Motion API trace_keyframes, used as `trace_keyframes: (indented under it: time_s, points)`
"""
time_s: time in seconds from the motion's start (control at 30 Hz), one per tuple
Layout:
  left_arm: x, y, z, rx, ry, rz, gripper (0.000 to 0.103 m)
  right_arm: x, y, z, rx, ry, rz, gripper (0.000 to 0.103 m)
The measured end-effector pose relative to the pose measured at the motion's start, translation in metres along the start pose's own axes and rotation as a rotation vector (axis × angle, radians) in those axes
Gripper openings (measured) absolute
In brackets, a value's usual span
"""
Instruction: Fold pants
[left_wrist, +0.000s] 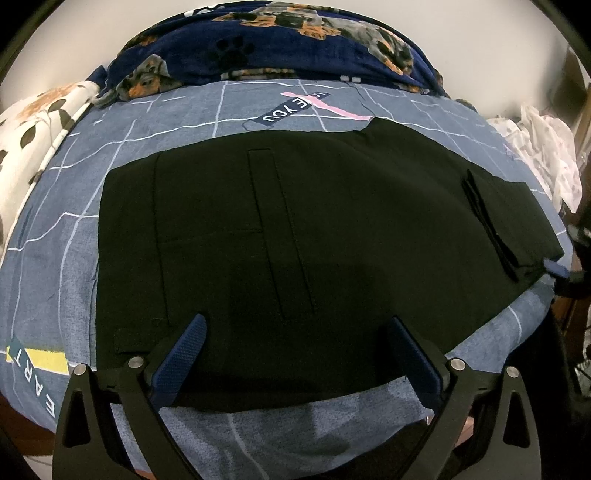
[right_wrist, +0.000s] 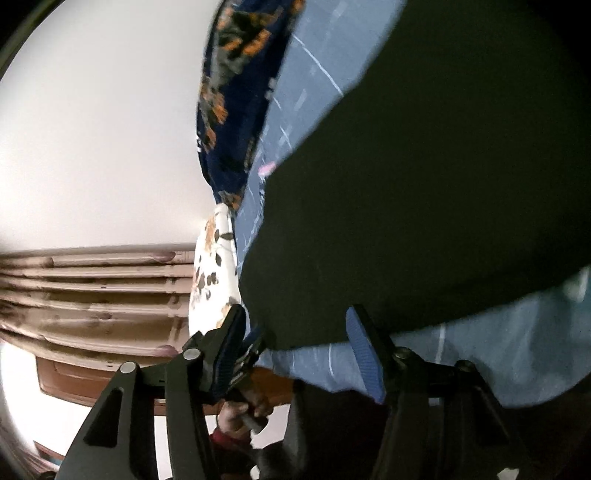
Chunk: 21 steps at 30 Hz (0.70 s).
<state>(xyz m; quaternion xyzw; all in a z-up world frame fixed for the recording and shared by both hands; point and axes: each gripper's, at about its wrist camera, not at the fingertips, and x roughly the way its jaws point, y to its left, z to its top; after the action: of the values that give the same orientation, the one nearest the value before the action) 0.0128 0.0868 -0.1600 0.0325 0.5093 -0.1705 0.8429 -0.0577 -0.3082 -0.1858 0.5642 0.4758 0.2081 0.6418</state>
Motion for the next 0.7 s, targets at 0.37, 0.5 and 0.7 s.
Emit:
trace_keyframes:
  time_s: [0.37, 0.5, 0.7]
  points:
    - [-0.018, 0.0, 0.03, -0.184, -0.01, -0.348, 0.097, 0.004, -0.021, -0.001, 0.103, -0.009, 0.042, 0.049]
    - [-0.009, -0.037, 0.055, -0.14, 0.049, -0.494, 0.097, 0.0, -0.029, -0.003, 0.14, -0.027, 0.073, 0.049]
    - [0.024, -0.083, 0.08, -0.162, 0.147, -0.706, 0.097, -0.007, -0.027, -0.005, 0.153, -0.043, 0.121, 0.049]
